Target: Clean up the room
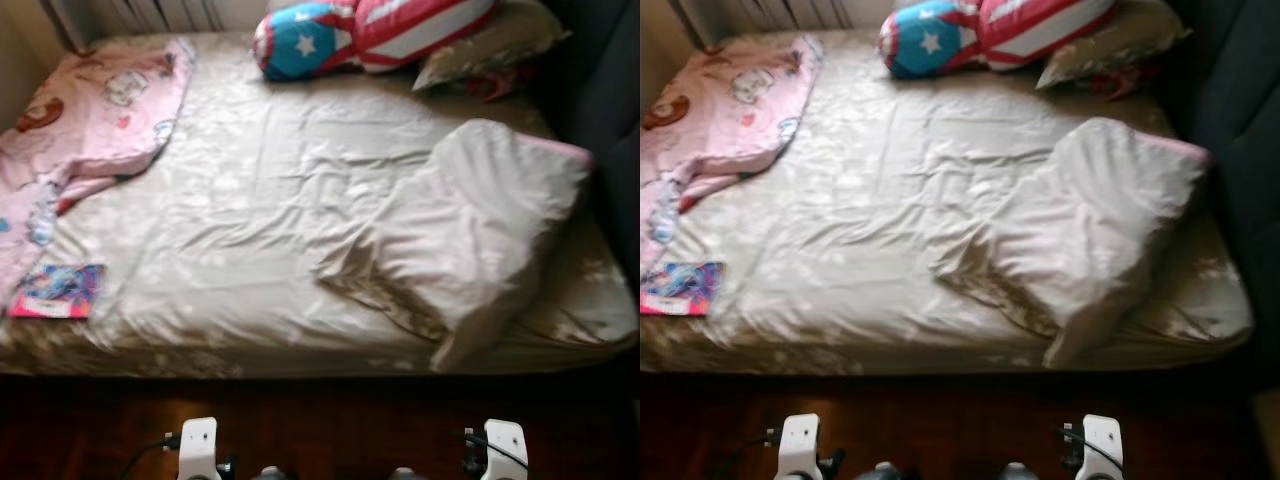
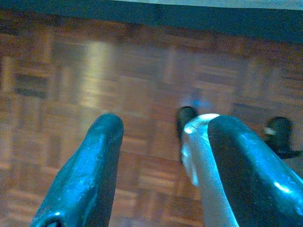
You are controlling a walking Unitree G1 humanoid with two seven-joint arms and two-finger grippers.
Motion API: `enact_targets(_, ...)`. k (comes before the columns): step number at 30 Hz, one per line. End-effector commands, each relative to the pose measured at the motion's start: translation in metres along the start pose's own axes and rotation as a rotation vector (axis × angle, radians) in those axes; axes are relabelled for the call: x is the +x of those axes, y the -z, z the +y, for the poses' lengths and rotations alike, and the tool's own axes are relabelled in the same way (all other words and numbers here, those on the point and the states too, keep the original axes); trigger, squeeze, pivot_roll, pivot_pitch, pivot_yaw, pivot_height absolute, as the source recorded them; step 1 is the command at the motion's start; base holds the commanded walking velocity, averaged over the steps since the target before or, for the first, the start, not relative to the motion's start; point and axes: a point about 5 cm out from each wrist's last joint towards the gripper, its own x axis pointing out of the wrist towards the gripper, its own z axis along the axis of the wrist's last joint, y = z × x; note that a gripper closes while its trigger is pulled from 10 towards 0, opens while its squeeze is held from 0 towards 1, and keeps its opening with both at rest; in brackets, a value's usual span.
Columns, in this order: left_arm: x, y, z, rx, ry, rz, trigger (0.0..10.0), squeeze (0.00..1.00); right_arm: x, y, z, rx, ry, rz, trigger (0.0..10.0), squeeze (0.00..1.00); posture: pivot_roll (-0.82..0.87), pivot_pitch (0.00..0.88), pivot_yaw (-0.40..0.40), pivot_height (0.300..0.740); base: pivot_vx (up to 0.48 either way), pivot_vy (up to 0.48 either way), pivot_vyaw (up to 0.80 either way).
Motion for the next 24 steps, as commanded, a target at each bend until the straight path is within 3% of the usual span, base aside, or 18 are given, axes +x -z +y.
enact_targets(1, -0.0037, 0.0142, 0.0096, 0.003, -0.026, 0.051, 10.0, 0.00, -0.0036, 0.0173, 0.0067, 0.016, -0.015, 0.056, 10.0, 0.00, -0.10, 0.222, 0.033, 0.740, 0.000, 0.000, 0.00)
enact_targets(20, -0.0030, 0.0119, 0.0014, -0.016, -0.008, 0.037, 10.0, 0.00, -0.0038, 0.0174, 0.0032, 0.001, -0.007, 0.059, 10.0, 0.00, -0.11, 0.188, 0.022, 0.740, 0.000, 0.000, 0.00)
enact_targets(24, -0.0031, 0.0121, 0.0009, -0.018, -0.007, 0.037, 10.0, 0.00, -0.0039, 0.0182, 0.0027, 0.003, -0.002, 0.065, 10.0, 0.00, -0.11, 0.181, 0.022, 0.740, 0.259, 0.000, 0.00)
